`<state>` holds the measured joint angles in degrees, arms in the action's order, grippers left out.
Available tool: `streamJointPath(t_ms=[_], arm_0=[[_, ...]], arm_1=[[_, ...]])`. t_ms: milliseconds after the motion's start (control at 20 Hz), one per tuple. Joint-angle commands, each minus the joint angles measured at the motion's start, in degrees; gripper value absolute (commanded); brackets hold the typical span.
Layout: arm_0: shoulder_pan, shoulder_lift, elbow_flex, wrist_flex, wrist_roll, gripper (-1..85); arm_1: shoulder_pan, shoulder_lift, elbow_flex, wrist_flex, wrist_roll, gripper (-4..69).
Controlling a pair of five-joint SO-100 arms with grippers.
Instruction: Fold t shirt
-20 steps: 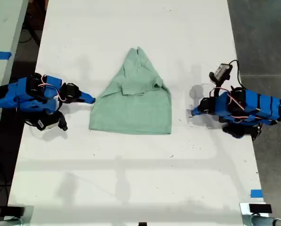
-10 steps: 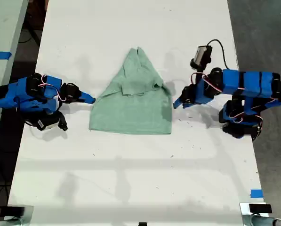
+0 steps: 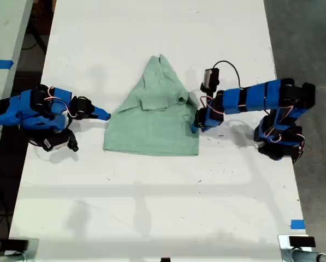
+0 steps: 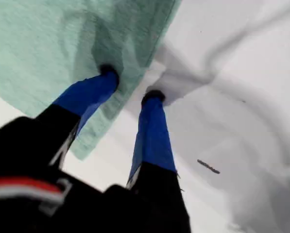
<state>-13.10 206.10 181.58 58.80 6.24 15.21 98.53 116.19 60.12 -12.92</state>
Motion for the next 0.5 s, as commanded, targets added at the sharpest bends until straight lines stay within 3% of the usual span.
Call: streamJointPath(t_ms=[0, 100, 350, 450], arm_0=[[0.6, 0.5, 0.3, 0.2, -0.8, 0.0], [0.7, 0.5, 0.3, 0.2, -0.9, 0.0], [0.7, 0.5, 0.3, 0.2, -0.8, 0.0], [0.7, 0.5, 0.3, 0.2, -0.8, 0.0]], arm_1=[[-0.4, -3.2, -0.2, -0.9, -0.7, 10.4], [0.1, -3.1, -0.3, 1.1, 0.7, 1.3], [0.4, 1.1, -0.9, 6.5, 4.5, 1.4], [0.1, 5.0, -4.3, 12.2, 5.8, 1.4]])
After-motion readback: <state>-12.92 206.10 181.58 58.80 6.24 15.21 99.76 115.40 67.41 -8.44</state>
